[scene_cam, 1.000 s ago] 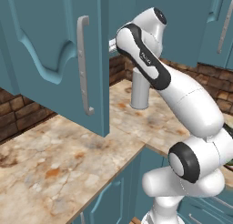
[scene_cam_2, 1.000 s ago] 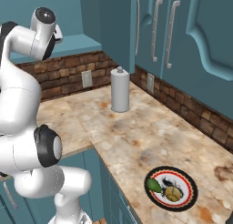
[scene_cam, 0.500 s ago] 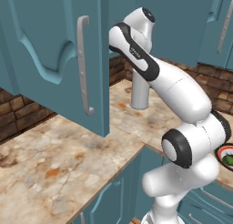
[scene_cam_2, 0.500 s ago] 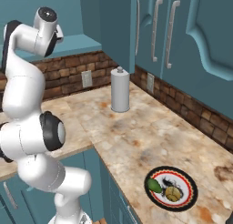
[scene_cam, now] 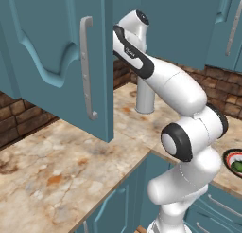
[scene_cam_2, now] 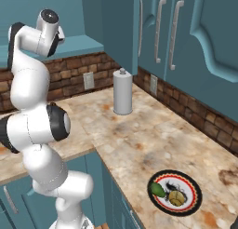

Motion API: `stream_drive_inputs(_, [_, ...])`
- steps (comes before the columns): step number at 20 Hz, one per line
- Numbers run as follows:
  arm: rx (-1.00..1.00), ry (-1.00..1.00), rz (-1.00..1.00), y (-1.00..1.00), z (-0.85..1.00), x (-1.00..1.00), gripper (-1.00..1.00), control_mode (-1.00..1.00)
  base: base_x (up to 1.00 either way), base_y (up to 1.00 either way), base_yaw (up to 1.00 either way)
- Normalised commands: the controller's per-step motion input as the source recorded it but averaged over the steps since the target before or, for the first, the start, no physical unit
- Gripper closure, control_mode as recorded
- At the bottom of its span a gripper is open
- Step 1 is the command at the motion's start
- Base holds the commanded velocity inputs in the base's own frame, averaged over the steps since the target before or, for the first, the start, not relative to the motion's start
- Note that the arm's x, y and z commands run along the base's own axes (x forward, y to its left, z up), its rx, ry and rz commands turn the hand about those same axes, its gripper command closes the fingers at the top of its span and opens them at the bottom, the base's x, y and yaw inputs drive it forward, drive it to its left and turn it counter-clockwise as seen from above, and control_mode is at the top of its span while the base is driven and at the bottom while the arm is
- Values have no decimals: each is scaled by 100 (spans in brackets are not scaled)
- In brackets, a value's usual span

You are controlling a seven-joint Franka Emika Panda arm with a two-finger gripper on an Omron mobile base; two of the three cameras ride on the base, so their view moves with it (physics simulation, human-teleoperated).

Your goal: Pick the avocado and bread from the counter and place them on the plate. Then pick the jam from the cabinet and place it next to the plate. Lastly close the cabinet door.

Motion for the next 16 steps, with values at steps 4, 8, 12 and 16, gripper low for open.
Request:
stream_drive_inputs(4, [0, 0, 0, 9, -3, 41, -100, -100, 0, 0, 0])
stream_drive_inputs(8, [0, 0, 0, 11, -3, 40, -100, -100, 0, 0, 0])
stream_drive_inputs(12, [0, 0, 0, 21, -8, 42, -100, -100, 0, 0, 0])
stream_drive_inputs(16, [0, 0, 0, 19, -6, 40, -100, -100, 0, 0, 0])
